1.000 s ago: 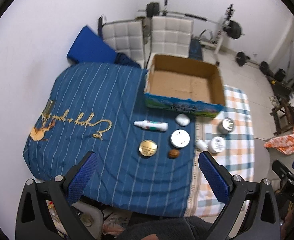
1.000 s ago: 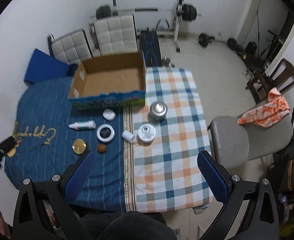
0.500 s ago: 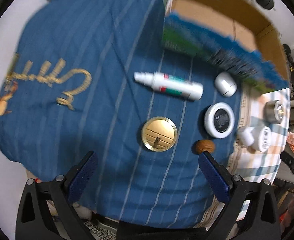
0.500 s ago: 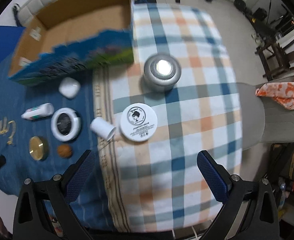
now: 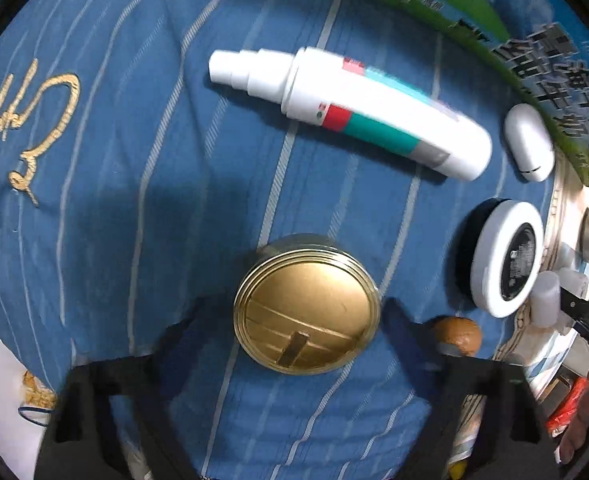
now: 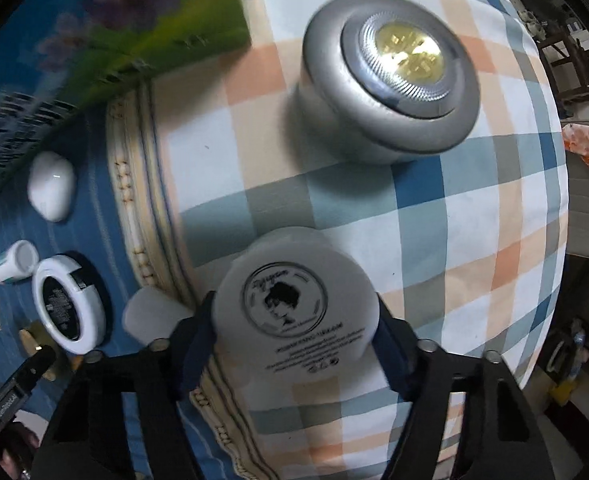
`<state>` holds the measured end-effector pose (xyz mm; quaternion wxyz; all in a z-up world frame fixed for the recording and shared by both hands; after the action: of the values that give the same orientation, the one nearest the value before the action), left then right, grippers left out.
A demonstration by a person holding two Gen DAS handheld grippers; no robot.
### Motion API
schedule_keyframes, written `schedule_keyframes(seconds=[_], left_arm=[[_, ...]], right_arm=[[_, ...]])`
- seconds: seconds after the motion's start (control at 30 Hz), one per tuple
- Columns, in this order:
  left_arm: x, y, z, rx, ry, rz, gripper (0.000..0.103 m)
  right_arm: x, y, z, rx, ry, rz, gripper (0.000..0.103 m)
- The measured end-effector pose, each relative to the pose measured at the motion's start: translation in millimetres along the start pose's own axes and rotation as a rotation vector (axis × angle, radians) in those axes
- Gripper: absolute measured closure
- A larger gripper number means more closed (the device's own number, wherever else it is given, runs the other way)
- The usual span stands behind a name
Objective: Organize rigid objects
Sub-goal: 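Grasp the gold tin with the left tool while the right tool grasps the white cream jar, then carry the gold tin and white cream jar into the cardboard box with both tools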
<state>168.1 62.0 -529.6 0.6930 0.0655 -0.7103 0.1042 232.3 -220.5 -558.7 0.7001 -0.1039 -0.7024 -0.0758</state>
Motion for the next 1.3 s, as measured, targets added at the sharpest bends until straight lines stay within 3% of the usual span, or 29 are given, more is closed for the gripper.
schedule_keyframes(seconds=[0.13,0.33,0.53,0.83,0.97,1.03,1.27,1.3], left_arm=[[-12,1,2,-0.008,0.004,-0.017,0.040],[-16,-5,30,-0.066,0.002,-0.050,0.039],[-32,-6,33,-0.084,-0.013,-0.061,0.040],[-15,1,31,-0.125,-0.045,-0.070,0.040],[15,-5,36,-0.141,-0.095,-0.070,0.040],[47,-11,33,-0.162,-0.137,-0.057,0.040],[144,-47,31,-0.259,-0.303,0.016,0.040],[153,-50,28,-0.272,-0.319,0.022,0.040]], right_arm=[[-6,-2,5,0.001,0.023,-0.021,0.033],[-12,6,54,0.095,0.108,-0.019,0.033],[-26,9,63,0.077,0.080,0.033,0.030],[-33,-1,82,0.052,0.059,0.033,0.033],[-14,4,88,0.058,0.022,-0.010,0.033],[5,10,94,0.066,-0.013,-0.033,0.033],[83,21,110,0.087,-0.167,-0.104,0.033],[111,27,97,0.090,-0.181,-0.111,0.033]])
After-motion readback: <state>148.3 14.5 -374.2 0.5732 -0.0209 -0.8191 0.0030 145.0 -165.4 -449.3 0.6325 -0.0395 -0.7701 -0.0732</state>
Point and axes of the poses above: each gripper's, at about its wrist camera, not at the fingertips, and x roughly against the way its jaws point, y to its left, z to its underside, the point moved 10 cm from there along -x, roughly the way its jaws point, and after that the axes turned 11 degrees about -y, right-handed, at the moved point
